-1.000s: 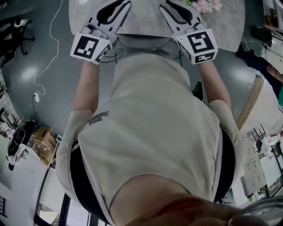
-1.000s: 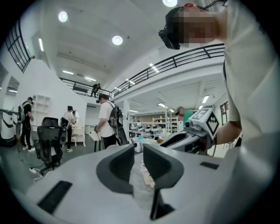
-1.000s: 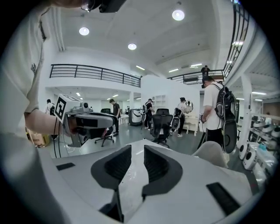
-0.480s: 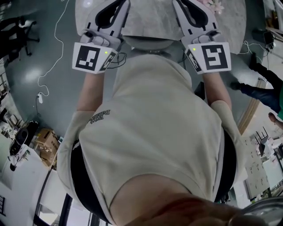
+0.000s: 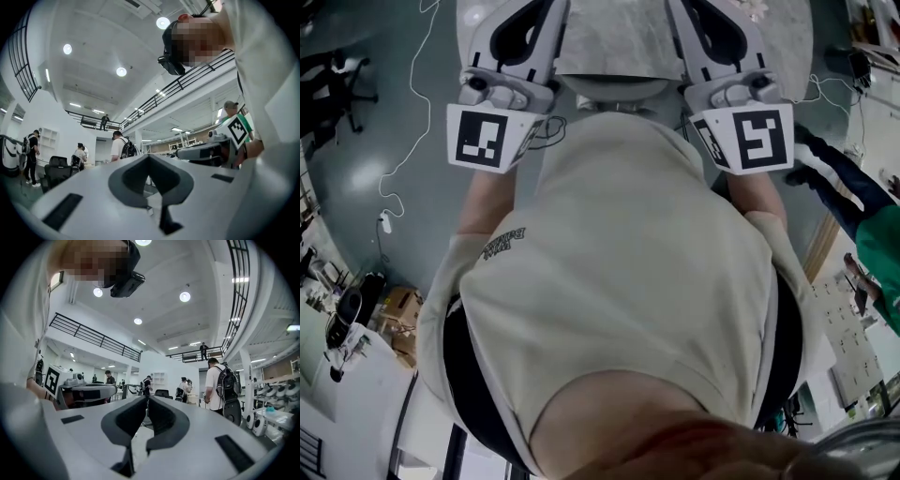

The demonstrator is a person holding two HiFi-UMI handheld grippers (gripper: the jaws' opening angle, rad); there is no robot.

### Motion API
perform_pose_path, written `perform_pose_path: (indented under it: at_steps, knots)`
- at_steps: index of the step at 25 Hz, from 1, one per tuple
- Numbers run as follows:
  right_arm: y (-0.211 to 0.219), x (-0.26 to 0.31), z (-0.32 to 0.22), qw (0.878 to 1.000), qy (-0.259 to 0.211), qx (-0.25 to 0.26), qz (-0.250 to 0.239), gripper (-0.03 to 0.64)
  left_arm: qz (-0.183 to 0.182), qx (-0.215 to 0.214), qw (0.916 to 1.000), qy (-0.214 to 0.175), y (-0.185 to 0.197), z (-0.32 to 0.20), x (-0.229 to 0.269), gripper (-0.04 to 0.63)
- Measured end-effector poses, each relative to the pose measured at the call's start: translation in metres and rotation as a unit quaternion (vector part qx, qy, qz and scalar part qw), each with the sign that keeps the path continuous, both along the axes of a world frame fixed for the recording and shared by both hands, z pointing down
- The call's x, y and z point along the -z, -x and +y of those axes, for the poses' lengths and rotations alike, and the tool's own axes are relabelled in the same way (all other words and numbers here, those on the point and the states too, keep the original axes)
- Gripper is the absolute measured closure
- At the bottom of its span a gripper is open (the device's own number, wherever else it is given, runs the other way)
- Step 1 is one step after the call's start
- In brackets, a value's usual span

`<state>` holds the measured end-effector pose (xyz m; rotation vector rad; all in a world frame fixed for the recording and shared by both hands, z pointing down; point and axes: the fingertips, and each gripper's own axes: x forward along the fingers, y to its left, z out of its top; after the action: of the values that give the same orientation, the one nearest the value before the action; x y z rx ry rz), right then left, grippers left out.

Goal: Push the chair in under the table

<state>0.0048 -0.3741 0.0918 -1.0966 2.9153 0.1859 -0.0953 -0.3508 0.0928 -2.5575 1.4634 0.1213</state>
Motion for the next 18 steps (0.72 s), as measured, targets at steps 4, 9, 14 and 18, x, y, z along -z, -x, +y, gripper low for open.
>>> perform_pose_path:
  at_steps: [4, 9, 14, 18]
  knots:
    - [0.0013, 0.0028, 0.0051, 1.0, 0.0, -0.005, 0.0, 0.6, -0.005, -0.006, 0.9999, -0.009, -0.0011, 0.0032, 0.0058, 0.584]
    - [0.0045, 0.0098, 0.0089, 1.0, -0.011, -0.012, 0.002, 0.607, -0.015, -0.007, 0.9998, -0.006, 0.0012, 0.0055, 0.0014, 0.584]
    - [0.0063, 0.007, 0.0067, 1.0, -0.011, -0.012, 0.004, 0.607, -0.01, -0.01, 0.9999, 0.002, 0.0023, 0.0058, -0.0019, 0.584]
    - [0.0063, 0.0033, 0.0071, 1.0, -0.01, -0.011, 0.006, 0.607, -0.014, -0.008, 0.9999, 0.003, 0.0022, 0.0062, -0.0037, 0.584]
